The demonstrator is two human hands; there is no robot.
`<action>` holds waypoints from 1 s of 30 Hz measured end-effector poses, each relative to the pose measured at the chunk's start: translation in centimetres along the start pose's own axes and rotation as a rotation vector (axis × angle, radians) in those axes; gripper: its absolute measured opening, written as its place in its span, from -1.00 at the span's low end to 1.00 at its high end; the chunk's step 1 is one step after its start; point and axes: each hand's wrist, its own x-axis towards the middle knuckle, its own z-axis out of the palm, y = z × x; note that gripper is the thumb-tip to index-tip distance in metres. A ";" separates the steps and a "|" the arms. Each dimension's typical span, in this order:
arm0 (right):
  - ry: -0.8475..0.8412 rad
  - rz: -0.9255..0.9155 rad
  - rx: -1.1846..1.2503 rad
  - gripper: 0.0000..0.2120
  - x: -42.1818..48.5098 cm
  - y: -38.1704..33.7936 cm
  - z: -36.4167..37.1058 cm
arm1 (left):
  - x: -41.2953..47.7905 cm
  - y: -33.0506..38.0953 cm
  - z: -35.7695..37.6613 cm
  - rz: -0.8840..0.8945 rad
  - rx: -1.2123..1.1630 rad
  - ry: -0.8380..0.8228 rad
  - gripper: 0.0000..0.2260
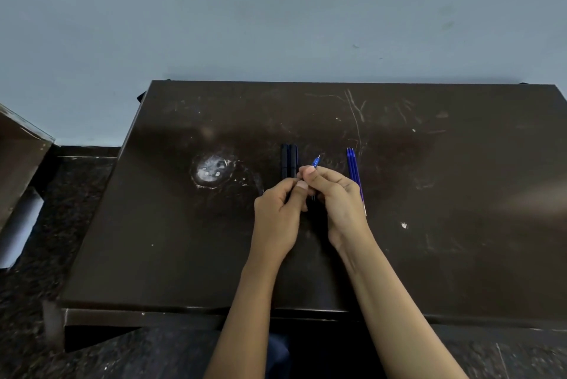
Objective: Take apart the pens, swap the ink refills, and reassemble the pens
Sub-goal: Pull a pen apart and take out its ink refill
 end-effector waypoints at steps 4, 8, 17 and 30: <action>-0.073 0.003 -0.006 -0.87 0.6 0.1 -0.5 | 0.4 0.4 -0.2 -0.136 -0.279 -0.124 -0.69; -0.142 -0.021 0.000 -0.85 0.7 -0.5 -0.6 | 0.5 0.9 -0.9 -0.226 -0.473 -0.247 -0.68; 0.022 -0.163 0.026 -0.81 0.5 -0.7 0.0 | 0.3 -0.6 0.7 0.362 0.287 0.190 -0.85; -0.108 -0.277 -0.038 -0.89 0.6 -1.0 -0.5 | 0.4 0.4 -0.4 -0.110 -0.387 -0.212 -0.72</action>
